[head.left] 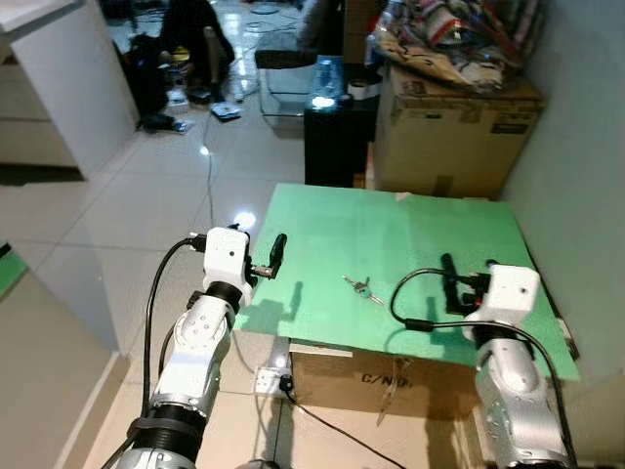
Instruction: Hang keys on a hook
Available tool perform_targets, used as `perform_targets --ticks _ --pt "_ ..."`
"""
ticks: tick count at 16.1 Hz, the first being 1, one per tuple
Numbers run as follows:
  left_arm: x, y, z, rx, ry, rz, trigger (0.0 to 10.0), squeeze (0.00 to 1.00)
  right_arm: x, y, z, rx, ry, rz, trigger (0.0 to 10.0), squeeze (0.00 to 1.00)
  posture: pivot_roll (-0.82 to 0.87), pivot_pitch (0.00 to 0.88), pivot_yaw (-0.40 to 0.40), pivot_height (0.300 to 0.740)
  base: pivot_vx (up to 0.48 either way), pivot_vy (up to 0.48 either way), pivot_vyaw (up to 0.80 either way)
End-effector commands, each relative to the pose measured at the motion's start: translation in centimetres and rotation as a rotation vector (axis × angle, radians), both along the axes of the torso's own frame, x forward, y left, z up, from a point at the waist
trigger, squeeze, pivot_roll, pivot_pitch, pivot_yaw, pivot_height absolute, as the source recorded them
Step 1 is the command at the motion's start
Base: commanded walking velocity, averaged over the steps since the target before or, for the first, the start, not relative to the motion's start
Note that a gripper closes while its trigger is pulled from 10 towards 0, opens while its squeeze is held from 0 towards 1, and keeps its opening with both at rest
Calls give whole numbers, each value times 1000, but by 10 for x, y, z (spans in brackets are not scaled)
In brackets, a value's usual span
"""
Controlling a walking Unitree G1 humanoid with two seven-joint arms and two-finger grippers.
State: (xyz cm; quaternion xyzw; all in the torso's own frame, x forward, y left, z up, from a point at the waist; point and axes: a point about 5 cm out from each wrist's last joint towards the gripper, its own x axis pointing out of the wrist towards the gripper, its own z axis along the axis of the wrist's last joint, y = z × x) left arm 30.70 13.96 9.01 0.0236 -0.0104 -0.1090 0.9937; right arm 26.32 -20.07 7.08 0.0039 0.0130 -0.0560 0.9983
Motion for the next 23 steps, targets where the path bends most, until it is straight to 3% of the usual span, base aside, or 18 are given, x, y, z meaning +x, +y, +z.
perform_targets --ticks 1,5,10,19,23 --pt "3 -1 7 12 -23 4 10000 0 0 -1 7 7 -38 -9 10000 0 -53 0 56 740 0 0 0" --pt "2 -3 6 23 4 -44 10000 0 0 2 8 3 -38 0 10000 0 -55 0 79 740 0 0 0" --pt "2 -8 6 79 -5 -85 10000 0 -1 9 5 4 -27 16 10000 0 -57 0 85 740 473 0 549" --pt "1 -6 9 32 -8 -68 10000 0 -4 12 3 4 -9 33 10000 0 -55 0 84 740 469 0 0" --pt "-1 -2 7 23 0 -49 10000 0 -2 18 6 17 -11 71 10000 0 -49 0 81 740 0 0 0"
